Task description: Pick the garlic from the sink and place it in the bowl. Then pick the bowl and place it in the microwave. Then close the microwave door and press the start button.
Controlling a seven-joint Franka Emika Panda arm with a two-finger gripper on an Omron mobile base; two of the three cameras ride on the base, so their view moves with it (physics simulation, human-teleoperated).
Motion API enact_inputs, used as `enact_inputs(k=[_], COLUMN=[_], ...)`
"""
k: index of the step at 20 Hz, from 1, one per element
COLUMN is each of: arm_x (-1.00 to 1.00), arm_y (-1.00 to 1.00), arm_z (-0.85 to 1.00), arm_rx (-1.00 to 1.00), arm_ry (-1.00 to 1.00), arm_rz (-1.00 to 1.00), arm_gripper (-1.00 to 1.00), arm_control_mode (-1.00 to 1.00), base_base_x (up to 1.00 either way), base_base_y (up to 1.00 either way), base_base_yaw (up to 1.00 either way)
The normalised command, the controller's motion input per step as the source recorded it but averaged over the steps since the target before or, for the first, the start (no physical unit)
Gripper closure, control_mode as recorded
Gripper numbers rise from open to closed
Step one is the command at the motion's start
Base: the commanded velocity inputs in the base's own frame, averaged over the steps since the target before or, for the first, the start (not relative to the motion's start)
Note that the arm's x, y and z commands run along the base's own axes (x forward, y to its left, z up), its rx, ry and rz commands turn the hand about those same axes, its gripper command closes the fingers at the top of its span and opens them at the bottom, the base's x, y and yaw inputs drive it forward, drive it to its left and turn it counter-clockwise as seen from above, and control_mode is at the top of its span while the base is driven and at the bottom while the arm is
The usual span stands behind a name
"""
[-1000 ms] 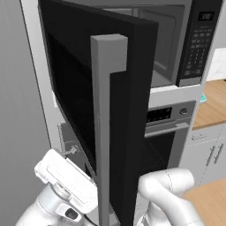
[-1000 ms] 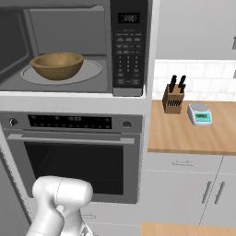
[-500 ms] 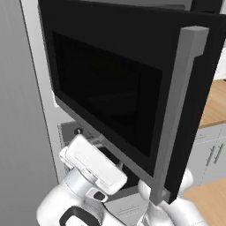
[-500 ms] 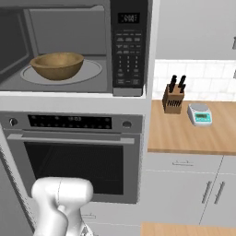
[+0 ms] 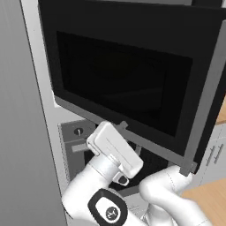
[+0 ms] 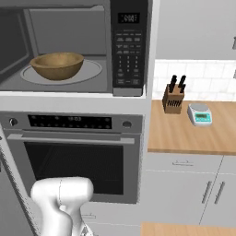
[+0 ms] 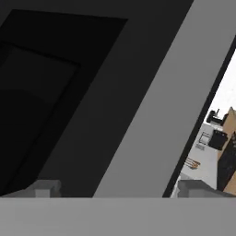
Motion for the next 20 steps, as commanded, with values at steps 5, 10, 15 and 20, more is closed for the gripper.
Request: enact_inputs(k=[5, 10, 15, 20], arm_x=[0.0, 0.01, 0.0, 0.0], arm_y=[-0.6, -0.5, -0.55, -0.6], arm_z=[0.67, 0.74, 0.59, 0.54], arm_rx=[0.22, 0.29, 0.34, 0.34], arm_ry=[-0.01, 0.0, 0.0, 0.0], arm_rz=[0.17, 0.15, 0.22, 0.24], arm_gripper=[-1.0, -1.0, -1.0, -1.0], arm_control_mode=[-1.0, -1.0, -1.0, -1.0], base_base_x=[0.0, 0.0, 0.0, 0.0], base_base_y=[0.0, 0.0, 0.0, 0.0], base_base_yaw=[0.0, 0.0, 0.0, 0.0])
